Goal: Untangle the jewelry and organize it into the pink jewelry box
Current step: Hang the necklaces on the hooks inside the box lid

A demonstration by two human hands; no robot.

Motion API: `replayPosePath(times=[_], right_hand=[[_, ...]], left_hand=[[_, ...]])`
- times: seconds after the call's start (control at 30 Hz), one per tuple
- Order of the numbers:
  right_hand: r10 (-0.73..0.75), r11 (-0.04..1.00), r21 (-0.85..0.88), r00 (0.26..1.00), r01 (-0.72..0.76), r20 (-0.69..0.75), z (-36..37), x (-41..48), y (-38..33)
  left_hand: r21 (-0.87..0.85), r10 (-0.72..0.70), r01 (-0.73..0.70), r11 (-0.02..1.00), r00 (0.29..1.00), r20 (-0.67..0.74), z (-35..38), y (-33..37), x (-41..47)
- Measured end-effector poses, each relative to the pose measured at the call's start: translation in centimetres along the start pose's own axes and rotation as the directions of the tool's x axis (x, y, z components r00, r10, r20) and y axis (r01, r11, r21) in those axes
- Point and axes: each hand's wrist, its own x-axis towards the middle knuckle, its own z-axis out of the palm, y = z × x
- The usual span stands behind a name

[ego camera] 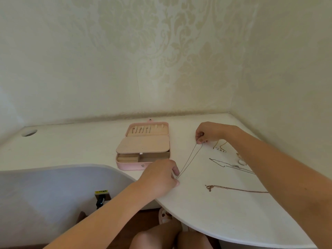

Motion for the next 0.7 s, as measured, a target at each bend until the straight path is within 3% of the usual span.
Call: replayPosePath(times=[0.1,0.2,0.33,0.47,0.53,0.7], right_hand=[[-0.007,0.999,-0.045,0.999,0.005,-0.044,0.6,-0.5,0.1],[-0.007,0.939,0.341,0.995,0.04,-0.096,0.5,-1.4,0.1],[-0.148,0.532,0.835,0.986,0.14,-0.071,-2.7,-3.3,-1.6],[-0.342,0.246,0.946,0.932,0.213,-0.121,-7.1,-4.8,-4.2],[-0.371,0.228,0.948,0.92,0.224,-0.128,-8.5,-5.3,-5.5],[-0.352,0.435,0.874,0.934,0.218,-0.058,-10.7,-5.3,-8.4]], left_hand=[[-0.018,-0.006,0.007,1.0,1.0,0.021,-0.2,-0.3,-0.1],[-0.07,-0.015,0.018,0.997,0.999,0.049,-0.4,-0.6,-0.1],[-0.149,-0.025,0.039,0.988,0.995,0.096,-0.7,-1.0,-0.1],[-0.179,0.026,-0.013,0.984,0.997,0.071,-0.4,-1.4,-0.1],[-0.202,0.05,-0.042,0.979,0.998,0.039,-0.1,-1.5,-0.4],[-0.301,0.079,-0.045,0.953,0.992,0.103,-1.9,-1.7,-0.9]])
